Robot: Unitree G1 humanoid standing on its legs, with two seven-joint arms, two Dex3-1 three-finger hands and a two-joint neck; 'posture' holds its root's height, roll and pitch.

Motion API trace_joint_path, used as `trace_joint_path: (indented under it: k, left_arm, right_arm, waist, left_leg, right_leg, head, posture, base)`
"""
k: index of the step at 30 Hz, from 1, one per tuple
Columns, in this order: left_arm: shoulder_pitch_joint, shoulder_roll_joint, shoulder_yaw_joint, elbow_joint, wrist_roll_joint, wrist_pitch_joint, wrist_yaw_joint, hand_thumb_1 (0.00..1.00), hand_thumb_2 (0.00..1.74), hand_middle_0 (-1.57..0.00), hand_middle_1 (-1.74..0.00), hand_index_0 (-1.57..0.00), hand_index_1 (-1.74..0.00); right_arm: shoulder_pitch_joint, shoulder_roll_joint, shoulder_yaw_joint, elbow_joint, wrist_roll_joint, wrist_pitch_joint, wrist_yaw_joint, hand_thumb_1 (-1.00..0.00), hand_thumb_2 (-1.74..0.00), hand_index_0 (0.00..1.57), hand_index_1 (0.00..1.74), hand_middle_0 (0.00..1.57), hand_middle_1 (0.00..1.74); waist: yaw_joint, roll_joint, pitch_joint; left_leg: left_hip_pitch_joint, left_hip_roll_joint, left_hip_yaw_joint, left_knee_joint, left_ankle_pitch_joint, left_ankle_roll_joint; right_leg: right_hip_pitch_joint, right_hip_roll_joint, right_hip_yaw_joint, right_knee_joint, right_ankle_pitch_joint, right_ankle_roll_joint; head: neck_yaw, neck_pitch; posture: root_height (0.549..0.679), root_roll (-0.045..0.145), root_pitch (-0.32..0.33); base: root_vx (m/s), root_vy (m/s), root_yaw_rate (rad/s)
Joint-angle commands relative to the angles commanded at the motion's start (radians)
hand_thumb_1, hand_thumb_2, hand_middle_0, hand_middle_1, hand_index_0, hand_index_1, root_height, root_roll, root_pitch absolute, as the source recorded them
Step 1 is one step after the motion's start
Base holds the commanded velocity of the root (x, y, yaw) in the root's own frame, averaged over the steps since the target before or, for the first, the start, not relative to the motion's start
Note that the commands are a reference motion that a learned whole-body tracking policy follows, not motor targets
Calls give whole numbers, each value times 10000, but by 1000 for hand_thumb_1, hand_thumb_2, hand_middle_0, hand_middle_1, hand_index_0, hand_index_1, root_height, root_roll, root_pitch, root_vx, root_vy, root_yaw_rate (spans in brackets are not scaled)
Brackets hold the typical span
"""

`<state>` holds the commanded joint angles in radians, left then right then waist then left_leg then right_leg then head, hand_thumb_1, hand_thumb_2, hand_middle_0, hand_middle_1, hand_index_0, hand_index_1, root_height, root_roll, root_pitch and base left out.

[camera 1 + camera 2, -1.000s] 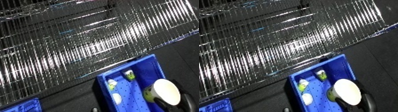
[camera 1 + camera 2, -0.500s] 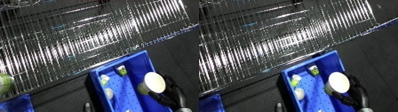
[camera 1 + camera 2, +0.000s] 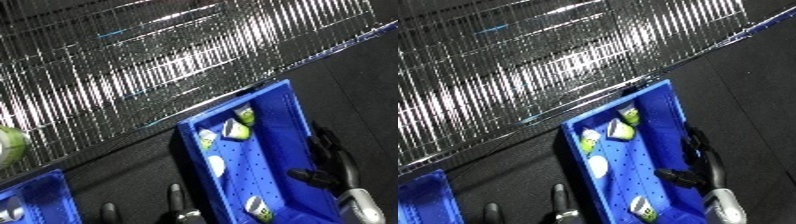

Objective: Pick up the object and place it into the box

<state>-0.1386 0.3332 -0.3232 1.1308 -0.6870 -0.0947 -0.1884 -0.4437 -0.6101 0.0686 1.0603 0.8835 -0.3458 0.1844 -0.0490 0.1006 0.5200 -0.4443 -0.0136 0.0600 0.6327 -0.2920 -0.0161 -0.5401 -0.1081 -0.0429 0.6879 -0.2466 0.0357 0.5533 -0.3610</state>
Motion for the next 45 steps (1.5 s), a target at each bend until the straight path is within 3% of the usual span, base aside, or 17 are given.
trace_joint_path:
  k: [10,16,19,24,29,38,45]
  left_arm:
    - [-407,323,231,76,335,371,7,0,0,0,0,0,0]
    - [-956,509,269,375,636,619,-68,0,0,0,0,0,0]
    - [-1205,596,269,592,798,627,-186,0,0,0,0,0,0]
    - [-1287,661,234,714,1117,516,-315,0,0,0,0,0,0]
    - [-1257,692,228,754,1321,421,-410,0,0,0,0,0,0]
    - [-1248,636,196,851,1450,223,-476,0,0,0,0,0,0]
    - [-1191,682,301,866,1327,-3,-467,0,0,0,0,0,0]
  right_arm:
    - [-158,619,1343,-898,-1647,458,30,0,0,0,0,0,0]
    - [-334,1051,1924,-1186,-1870,1124,69,0,0,0,0,0,0]
    - [-410,1254,2129,-1141,-1708,1585,292,0,0,0,0,0,0]
    - [-453,1484,2502,-959,-1988,2271,181,0,0,0,0,0,0]
    - [-452,1711,2707,-382,-1911,2703,91,0,0,0,0,0,0]
    - [-324,2108,2742,425,-1634,2524,-33,0,0,0,0,0,0]
    - [-174,2275,2831,665,-1667,2419,-8,0,0,0,0,0,0]
  waist:
    - [270,-406,0]
    - [536,-544,0]
    - [680,-598,0]
    - [901,-686,0]
    - [1119,-751,0]
    - [1430,-807,0]
    - [1575,-942,0]
  left_leg:
    - [294,110,-207,-269,207,-46]
    - [501,190,-459,-742,591,-123]
    - [568,208,-549,-814,681,-141]
    - [582,221,-635,-684,670,-159]
    - [560,188,-715,-490,630,-125]
    - [406,160,-829,-231,551,-47]
    - [343,179,-913,-188,532,-48]
  right_leg:
    - [458,35,-180,-192,-61,6]
    - [728,7,-390,-208,-205,63]
    - [855,-61,-524,-237,-227,98]
    - [1048,-149,-687,-308,-236,111]
    - [1198,-200,-803,-324,-280,82]
    - [1208,-314,-1040,-23,-455,66]
    - [1235,-325,-1144,79,-555,63]
  head:
    - [-3636,-505]
    - [-5966,-569]
    - [-6671,-443]
    - [-7680,-226]
    - [-9056,238]
    - [-11098,1092]
    - [-11734,1114]
  posture:
    - [647,76,74]
    - [647,70,67]
    - [648,68,62]
    - [649,67,53]
    - [650,66,43]
    - [646,59,34]
    - [645,53,31]
  base:
    - [-23,-49,115]
    - [-5,-69,215]
    - [12,-69,261]
    - [19,-62,233]
    - [34,-41,147]
    - [18,-16,69]
    - [10,4,39]
